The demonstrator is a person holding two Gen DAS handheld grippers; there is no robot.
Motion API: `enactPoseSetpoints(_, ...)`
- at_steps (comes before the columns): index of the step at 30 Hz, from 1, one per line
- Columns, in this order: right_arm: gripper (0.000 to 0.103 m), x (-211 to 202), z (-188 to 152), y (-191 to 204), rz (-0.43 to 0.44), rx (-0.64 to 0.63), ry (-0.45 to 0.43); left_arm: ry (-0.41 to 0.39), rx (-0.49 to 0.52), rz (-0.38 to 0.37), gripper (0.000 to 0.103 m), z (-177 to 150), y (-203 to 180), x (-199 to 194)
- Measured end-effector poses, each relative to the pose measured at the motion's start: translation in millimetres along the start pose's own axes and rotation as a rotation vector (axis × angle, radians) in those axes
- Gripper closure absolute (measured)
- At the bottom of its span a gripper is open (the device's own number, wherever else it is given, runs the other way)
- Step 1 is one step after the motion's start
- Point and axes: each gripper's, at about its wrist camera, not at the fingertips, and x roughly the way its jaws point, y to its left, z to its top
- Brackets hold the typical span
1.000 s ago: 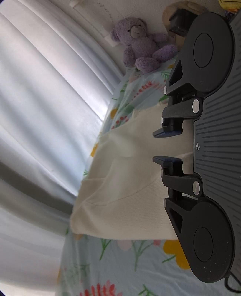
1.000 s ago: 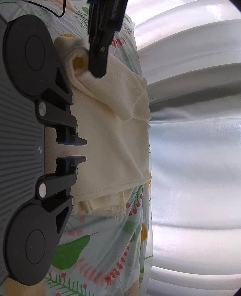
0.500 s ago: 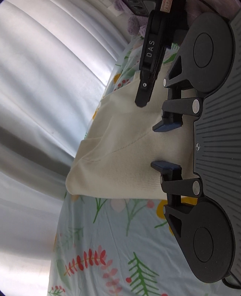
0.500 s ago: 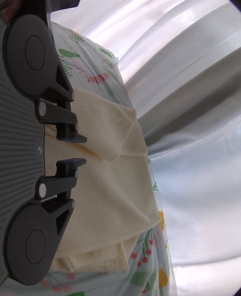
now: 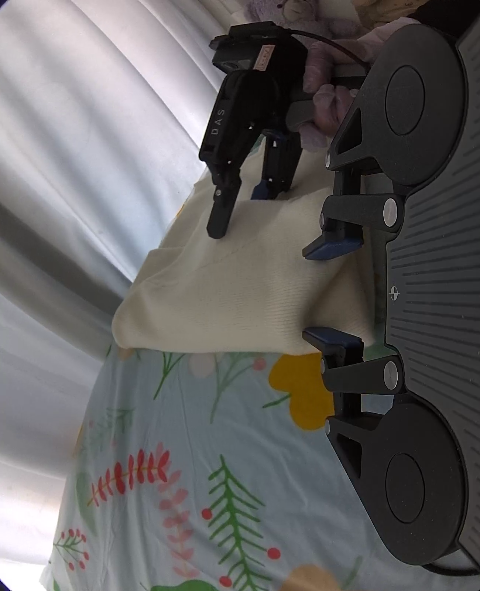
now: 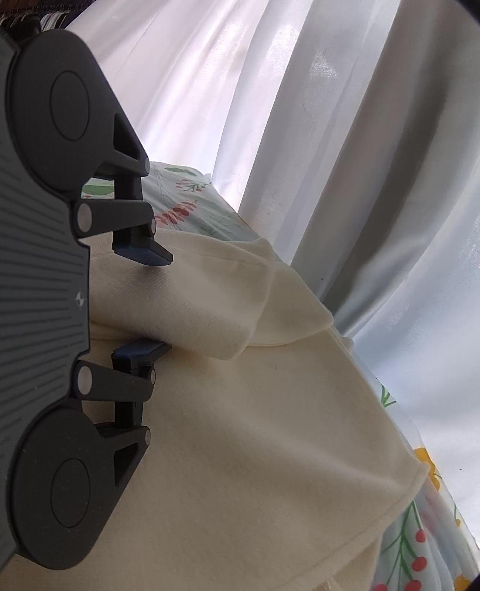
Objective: Fold small clothes
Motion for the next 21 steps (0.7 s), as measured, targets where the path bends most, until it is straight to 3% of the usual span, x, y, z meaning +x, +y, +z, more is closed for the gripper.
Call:
enactPoseSetpoints(4, 0.061, 8.3, 1.3, 8.2, -0.008, -0.037, 0.010, 0.008, 0.010, -0.001, 0.057, -2.6, -1.8, 0.0)
enactPoseSetpoints(6, 0.079, 12.2, 0.1, 14.1, -0.042, -0.083, 0.014, 0.019, 0.014, -0.006, 0.055, -2.9, -3.7, -1.5)
enactPoseSetpoints(9, 0.087, 11.8, -5.1, 29.2, -0.117, -0.198, -0.014, 0.050, 0.023, -0.028, 0.055, -6.1, -9.6, -5.9)
enactPoseSetpoints(12, 0.089, 4.0, -16.9, 58.7, -0.204, -0.401, -0.074, 0.068, 0.064, -0.013, 0.055, -14.1, -19.8, -8.5)
enactPoseSetpoints(14, 0.090, -10.6, -22.5, 76.7, -0.214, -0.501, -0.127, 0.069, 0.099, 0.016, 0.055, -17.6, -25.9, -5.8)
enactPoseSetpoints(17, 0.090, -38.7, -23.4, 93.1, -0.210, -0.575, -0.204, 0.079, 0.086, 0.023, 0.055, -17.1, -28.2, 0.2)
enactPoseSetpoints(21, 0.090, -66.4, -17.2, 84.2, -0.301, -0.614, -0.279, 0.083, 0.086, 0.047, 0.054, -17.7, -31.0, 4.2)
